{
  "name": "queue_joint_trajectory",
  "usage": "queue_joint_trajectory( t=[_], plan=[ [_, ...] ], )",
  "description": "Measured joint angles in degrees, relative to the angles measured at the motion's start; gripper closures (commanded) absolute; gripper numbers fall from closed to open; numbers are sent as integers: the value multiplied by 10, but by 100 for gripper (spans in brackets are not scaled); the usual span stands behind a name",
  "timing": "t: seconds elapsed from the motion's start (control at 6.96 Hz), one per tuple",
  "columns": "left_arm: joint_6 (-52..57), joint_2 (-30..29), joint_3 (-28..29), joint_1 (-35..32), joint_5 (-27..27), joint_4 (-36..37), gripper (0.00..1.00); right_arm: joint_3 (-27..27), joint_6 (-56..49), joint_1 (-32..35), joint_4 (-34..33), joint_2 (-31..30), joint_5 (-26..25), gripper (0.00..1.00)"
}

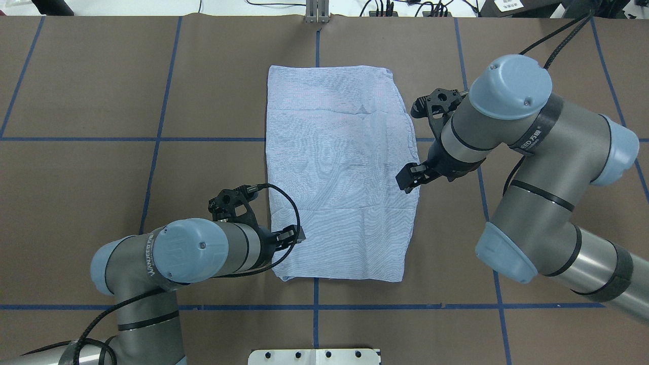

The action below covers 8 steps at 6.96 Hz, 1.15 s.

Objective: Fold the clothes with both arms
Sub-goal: 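Lower the left gripper to the shirt's near corner while the right gripper holds its side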

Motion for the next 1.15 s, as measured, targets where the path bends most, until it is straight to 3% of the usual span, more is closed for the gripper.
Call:
queue_joint_trajectory(
  t=[0.14, 0.43, 0.72, 1.01, 1.15],
  plan=[
    [0, -15, -1, 3, 6, 32, 48, 0, 1, 0, 0, 0, 2, 0],
    [2, -26, 2, 4, 14, 57, 49, -1, 2, 0, 0, 0, 2, 0],
    [6, -25, 4, 3, 25, 64, 34, -2, 2, 0, 0, 0, 3, 0],
    [8, -25, 4, 0, 29, 88, 25, -3, 2, 0, 0, 0, 3, 0],
    [9, -25, 4, 0, 30, 98, 25, -3, 2, 0, 0, 0, 3, 0]
  ],
)
